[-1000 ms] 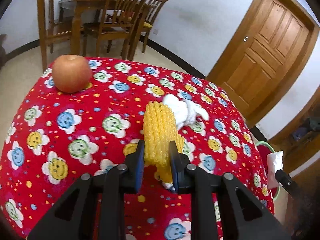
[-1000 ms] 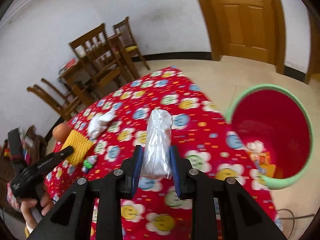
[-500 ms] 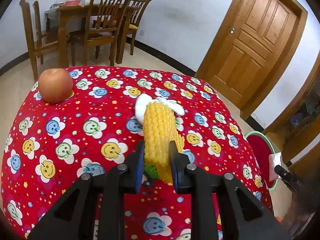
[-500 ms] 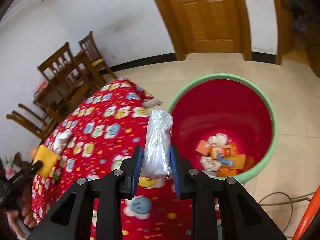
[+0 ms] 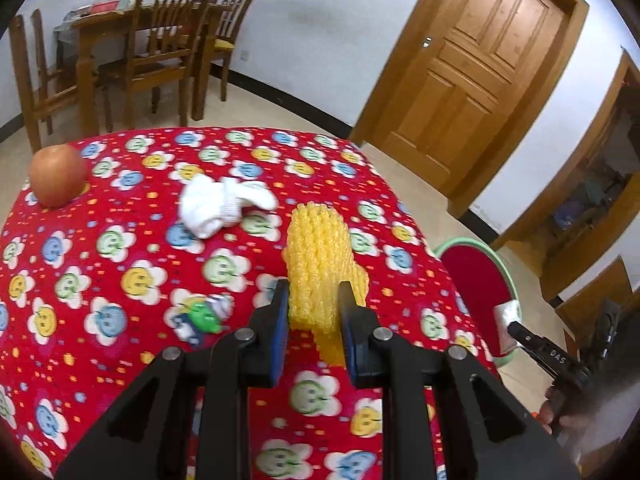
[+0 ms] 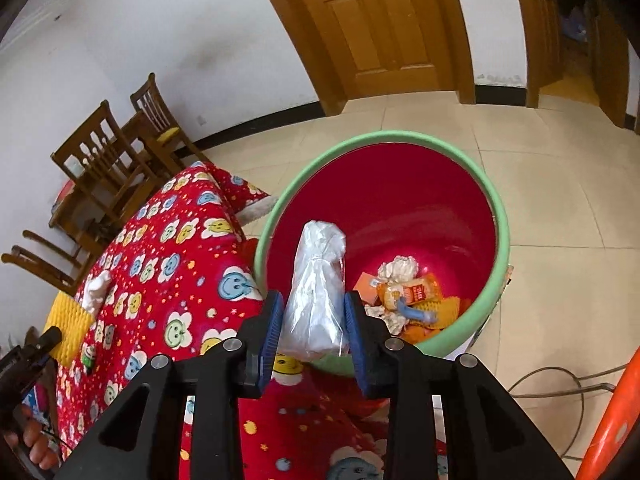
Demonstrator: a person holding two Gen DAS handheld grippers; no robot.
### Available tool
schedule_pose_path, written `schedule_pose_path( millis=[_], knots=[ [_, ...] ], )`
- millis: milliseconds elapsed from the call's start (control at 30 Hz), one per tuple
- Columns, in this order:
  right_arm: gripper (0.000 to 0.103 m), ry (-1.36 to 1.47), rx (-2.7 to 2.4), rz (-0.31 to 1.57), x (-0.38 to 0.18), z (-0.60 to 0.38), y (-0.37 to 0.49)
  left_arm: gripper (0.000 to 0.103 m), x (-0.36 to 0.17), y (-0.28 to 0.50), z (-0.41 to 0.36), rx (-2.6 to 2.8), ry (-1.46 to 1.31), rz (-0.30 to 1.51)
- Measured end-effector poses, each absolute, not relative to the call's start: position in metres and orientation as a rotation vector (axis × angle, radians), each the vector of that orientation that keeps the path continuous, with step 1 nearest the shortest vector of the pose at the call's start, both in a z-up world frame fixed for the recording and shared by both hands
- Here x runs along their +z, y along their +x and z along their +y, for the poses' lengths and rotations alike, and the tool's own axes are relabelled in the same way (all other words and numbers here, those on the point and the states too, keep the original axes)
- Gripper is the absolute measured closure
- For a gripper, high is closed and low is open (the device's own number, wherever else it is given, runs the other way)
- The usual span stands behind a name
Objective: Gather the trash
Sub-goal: 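Carry the white tissue over the bin and open the right gripper, then carry the yellow foam net over the bin and open the left gripper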
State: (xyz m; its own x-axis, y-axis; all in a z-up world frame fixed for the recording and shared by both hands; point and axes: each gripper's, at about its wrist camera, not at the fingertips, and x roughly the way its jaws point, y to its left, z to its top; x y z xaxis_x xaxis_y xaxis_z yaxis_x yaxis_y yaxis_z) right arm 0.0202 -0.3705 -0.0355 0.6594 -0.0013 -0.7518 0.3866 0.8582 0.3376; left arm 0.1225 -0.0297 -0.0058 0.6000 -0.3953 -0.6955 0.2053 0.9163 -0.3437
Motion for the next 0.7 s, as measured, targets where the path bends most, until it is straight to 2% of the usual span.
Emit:
schedule_pose_path(
  millis=[400, 467, 700],
  knots=[
    [0.068, 0.549, -0.229, 0.803, -0.037, -0.390, 0.010, 0.080, -0.003, 0.115, -0.094, -0.459, -0.185, 0.887],
    [0.064, 0.556, -0.227, 0.806, -0.038, -0.394, 0.009, 0.080, -0.003, 0.113, -0.104, -0.476, -0.172, 0.891],
    [0.063, 0.560, -0.222, 0.787, -0.032, -0.400, 0.002, 0.080, -0.003, 0.111, -0.134, -0.528, -0.136, 0.898]
  ],
)
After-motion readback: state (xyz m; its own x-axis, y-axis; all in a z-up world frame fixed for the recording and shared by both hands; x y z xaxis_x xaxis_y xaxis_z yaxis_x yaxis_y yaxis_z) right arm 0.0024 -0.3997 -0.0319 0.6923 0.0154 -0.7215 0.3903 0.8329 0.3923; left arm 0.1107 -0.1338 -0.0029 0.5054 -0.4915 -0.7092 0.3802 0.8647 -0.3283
